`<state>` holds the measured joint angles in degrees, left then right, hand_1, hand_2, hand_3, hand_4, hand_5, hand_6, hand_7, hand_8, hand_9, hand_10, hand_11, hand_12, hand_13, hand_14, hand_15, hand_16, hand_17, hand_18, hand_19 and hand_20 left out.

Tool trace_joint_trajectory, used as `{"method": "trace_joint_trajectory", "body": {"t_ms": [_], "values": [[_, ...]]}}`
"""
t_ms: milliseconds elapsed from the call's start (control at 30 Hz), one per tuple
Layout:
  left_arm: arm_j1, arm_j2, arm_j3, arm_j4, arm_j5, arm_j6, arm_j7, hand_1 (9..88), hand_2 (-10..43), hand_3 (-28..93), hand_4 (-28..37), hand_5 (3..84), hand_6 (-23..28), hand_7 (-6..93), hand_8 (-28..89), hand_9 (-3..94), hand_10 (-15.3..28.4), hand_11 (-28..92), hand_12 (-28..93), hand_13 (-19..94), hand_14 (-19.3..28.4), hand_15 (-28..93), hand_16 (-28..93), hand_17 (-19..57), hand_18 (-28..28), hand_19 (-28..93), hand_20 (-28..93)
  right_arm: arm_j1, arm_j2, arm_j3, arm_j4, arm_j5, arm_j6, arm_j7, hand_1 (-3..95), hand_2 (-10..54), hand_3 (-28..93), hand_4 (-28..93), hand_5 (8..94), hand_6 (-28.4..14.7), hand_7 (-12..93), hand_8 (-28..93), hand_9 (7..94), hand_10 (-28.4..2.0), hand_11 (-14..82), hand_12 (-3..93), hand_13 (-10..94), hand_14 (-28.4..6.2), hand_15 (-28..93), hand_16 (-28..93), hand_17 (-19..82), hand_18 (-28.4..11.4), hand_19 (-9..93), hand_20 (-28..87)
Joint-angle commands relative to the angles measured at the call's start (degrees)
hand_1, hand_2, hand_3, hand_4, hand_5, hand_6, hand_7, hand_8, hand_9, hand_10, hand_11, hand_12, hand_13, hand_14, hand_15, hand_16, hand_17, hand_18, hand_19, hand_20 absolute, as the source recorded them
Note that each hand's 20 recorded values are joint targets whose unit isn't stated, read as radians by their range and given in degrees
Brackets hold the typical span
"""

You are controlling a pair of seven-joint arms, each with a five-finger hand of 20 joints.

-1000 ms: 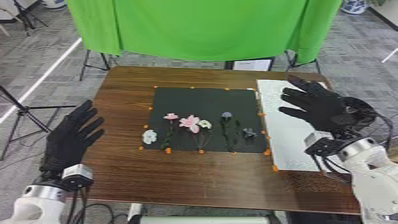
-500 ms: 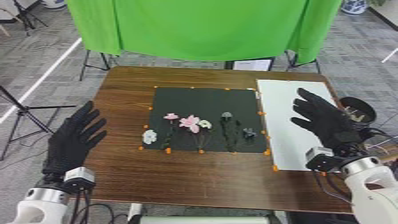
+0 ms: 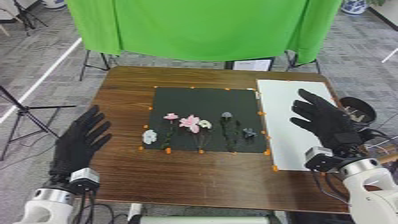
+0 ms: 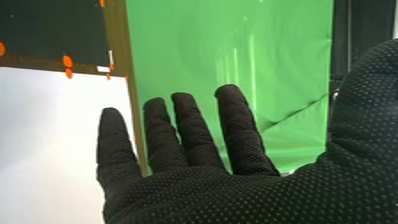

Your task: Arrange flowers

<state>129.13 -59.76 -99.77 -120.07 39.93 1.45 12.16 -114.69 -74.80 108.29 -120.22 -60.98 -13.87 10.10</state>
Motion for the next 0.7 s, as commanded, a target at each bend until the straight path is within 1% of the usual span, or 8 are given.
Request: {"method": "trace_joint_trajectory", "body": {"t_ms": [33,100,133,200,367,500,567,700], "values": [[0.62,-1.4,0.11,0.52,-0.31,-1.43,-1.53,21.3,-6.7,70,-28.3,24.3,4.2,18.4,-10,16.7,10.6,17,19,12,14.2,21,4,-14.0,21.1,36,8,-0.9,-0.57,-0.72,-0.35,0.43,0.89,-0.51,11.1,-6.0,83,-28,29.7,-1.8,17,-10,29.9,-12.4,4.5,24.5,22,-10.8,-1,41,-3,-20.7,33,16],[0.2,-1.3,0.27,0.69,0.36,-1.48,-1.71,21.4,-6.7,70,-28.3,24.4,4.2,18.5,-10,16.8,10.6,17,19,12,14.2,21,4,-13.8,21.0,36,8,-1.32,-0.55,-0.49,-0.65,0.0,1.33,-0.93,11.1,-6.1,83,-28,29.7,-1.8,17,-10,30.0,-12.3,4.5,24.4,22,-10.8,-1,41,-3,-20.7,33,16],[-0.53,-0.95,0.66,1.27,0.32,-1.85,-1.35,21.5,-6.6,70,-28.3,24.4,4.2,18.5,-10,16.8,10.6,18,19,12,14.2,21,4,-13.7,21.0,36,8,-1.27,-0.43,-0.44,-0.65,0.0,1.33,-1.11,11.1,-6.1,83,-28,29.7,-1.8,17,-10,30.0,-12.4,4.5,24.4,22,-10.7,-1,40,-3,-20.7,33,16],[-1.46,-0.24,1.7,1.51,-0.24,-0.62,-0.52,21.6,-6.4,70,-28.3,24.3,4.2,18.6,-10,16.8,10.6,18,19,12,14.2,22,4,-13.5,21.0,37,9,-1.09,-0.4,-0.31,-0.63,0.74,0.74,-0.86,11.3,-6.2,83,-28,29.7,-1.8,17,-10,30.2,-12.4,4.6,24.3,23,-10.7,-1,40,-3,-20.7,33,16],[-1.95,-1.79,2.71,2.13,-0.2,-1.6,-2.12,22.3,-5.9,71,-28.3,24.7,4.2,19.1,-11,17.2,10.7,19,19,13,14.2,24,4,-12.8,21.0,37,9,-1.18,-1.03,-1.36,-0.26,1.1,0.78,0.02,11.3,-6.2,84,-28,29.8,-1.9,18,-10,30.4,-12.5,5.1,24.3,25,-10.7,0,41,-1,-20.9,35,17],[-3.84,-0.85,4.01,3.26,0.32,-1.79,-2.07,22.7,-5.6,70,-28.3,24.7,4.2,19.5,-11,17.3,10.8,19,18,13,14.7,25,3,-12.8,21.0,38,9,-0.81,-0.61,-1.62,-0.19,0.14,1.74,-0.76,11.5,-6.0,84,-28,29.7,-2.0,18,-11,30.6,-12.8,5.6,24.2,28,-10.8,2,41,0,-21.2,37,18],[-3.92,-0.77,3.96,3.27,0.75,-2.05,-2.53,22.8,-5.5,70,-28.3,24.8,4.3,19.6,-11,17.3,10.8,20,18,13,14.7,25,3,-12.7,21.0,38,9,-0.85,-0.81,-1.87,0.0,1.27,1.88,-0.18,11.6,-6.0,84,-28,29.8,-2.1,18,-11,31.0,-12.8,6.1,24.1,28,-10.7,3,40,0,-21.1,37,18],[-1.91,-1.85,3.76,2.66,0.31,-0.97,-2.03,22.9,-5.5,71,-28.3,24.9,4.3,19.8,-11,17.4,10.9,20,18,13,14.7,26,2,-12.6,20.9,38,9,-1.0,-1.74,-2.34,0.14,0.82,0.16,0.11,11.8,-6.0,84,-28,29.9,-2.2,19,-11,31.0,-12.9,6.4,23.8,27,-10.9,3,40,0,-20.9,37,18]]}}
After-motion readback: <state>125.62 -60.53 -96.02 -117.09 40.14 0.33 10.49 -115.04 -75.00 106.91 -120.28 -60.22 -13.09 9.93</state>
